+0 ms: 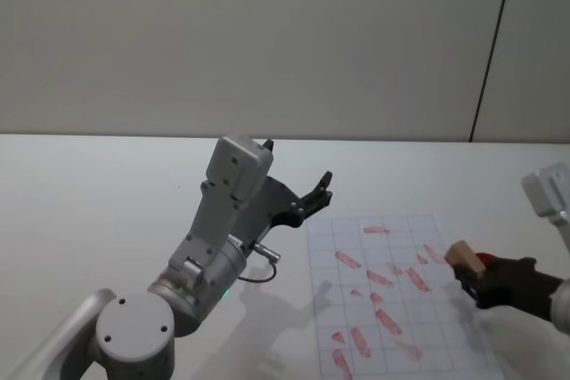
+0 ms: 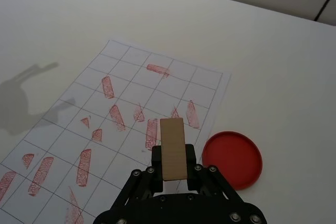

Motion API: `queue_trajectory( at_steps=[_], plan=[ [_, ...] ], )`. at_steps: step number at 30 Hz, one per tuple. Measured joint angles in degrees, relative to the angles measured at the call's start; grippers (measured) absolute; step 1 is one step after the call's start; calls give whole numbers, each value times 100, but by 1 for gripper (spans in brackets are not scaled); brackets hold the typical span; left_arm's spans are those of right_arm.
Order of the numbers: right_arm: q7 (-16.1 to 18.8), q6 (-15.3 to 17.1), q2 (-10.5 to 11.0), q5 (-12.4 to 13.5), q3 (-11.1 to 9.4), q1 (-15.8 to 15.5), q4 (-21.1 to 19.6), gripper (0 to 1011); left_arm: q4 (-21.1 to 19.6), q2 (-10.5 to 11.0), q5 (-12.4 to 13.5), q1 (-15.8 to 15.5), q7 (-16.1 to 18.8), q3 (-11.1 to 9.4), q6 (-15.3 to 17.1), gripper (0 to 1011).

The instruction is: Use the one hand to pick up the stamp and affix it onto the A4 paper.

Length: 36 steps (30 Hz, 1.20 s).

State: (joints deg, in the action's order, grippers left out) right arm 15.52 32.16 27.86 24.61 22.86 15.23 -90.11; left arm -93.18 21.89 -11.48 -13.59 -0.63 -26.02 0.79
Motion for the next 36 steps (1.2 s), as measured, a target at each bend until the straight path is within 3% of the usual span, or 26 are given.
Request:
queue_trajectory(
  at_steps=[10,20,29,36],
  plan=[
    [-871,-631,270,402,-108,-577,-452,232,0,0,0,0,0,0,0,1002],
    [-1301,-1062,388,900,-255,-824,-537,232,0,0,0,0,0,0,0,1002],
    [-1447,-1144,441,1357,-398,-873,-456,232,0,0,0,0,0,0,0,1002],
    [-1382,-960,429,1619,-489,-744,-221,232,0,0,0,0,0,0,0,1002]
  ],
)
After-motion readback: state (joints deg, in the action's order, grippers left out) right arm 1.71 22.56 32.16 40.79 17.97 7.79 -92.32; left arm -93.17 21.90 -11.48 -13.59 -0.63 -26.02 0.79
